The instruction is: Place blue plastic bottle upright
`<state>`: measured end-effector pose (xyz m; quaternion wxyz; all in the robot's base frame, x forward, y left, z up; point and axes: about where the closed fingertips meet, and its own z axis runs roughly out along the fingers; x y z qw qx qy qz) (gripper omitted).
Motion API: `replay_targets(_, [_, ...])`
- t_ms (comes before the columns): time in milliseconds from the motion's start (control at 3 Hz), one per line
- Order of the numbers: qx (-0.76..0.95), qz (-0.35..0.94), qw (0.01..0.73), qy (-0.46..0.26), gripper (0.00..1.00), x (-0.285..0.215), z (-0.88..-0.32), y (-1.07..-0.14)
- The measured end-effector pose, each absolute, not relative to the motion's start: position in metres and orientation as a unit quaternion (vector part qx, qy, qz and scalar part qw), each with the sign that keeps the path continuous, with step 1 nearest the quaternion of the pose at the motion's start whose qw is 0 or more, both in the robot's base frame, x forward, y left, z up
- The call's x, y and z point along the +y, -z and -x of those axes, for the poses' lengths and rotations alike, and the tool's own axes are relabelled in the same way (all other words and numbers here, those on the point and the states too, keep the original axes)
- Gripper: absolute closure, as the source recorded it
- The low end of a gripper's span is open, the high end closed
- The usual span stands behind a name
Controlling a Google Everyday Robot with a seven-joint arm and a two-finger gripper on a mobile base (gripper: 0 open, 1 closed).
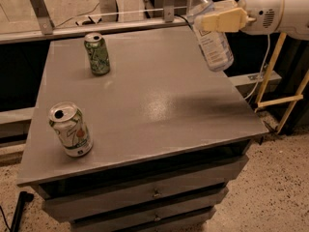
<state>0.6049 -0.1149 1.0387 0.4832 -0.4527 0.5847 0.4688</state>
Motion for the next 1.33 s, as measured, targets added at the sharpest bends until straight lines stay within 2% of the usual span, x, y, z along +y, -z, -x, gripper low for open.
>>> replay_targets(333, [0.544, 0.420, 0.537, -0.489, 1.00, -0.1322, -0.5960, -1.0518])
replay_targets(1000, [0.542, 0.410, 0.548, -0.487, 1.00, -0.1316, -0.5973, -1.0545])
replay_targets(1333, [0.505, 0.407, 0.556, -0.521, 1.00, -0.1245, -0.6055, -1.0468])
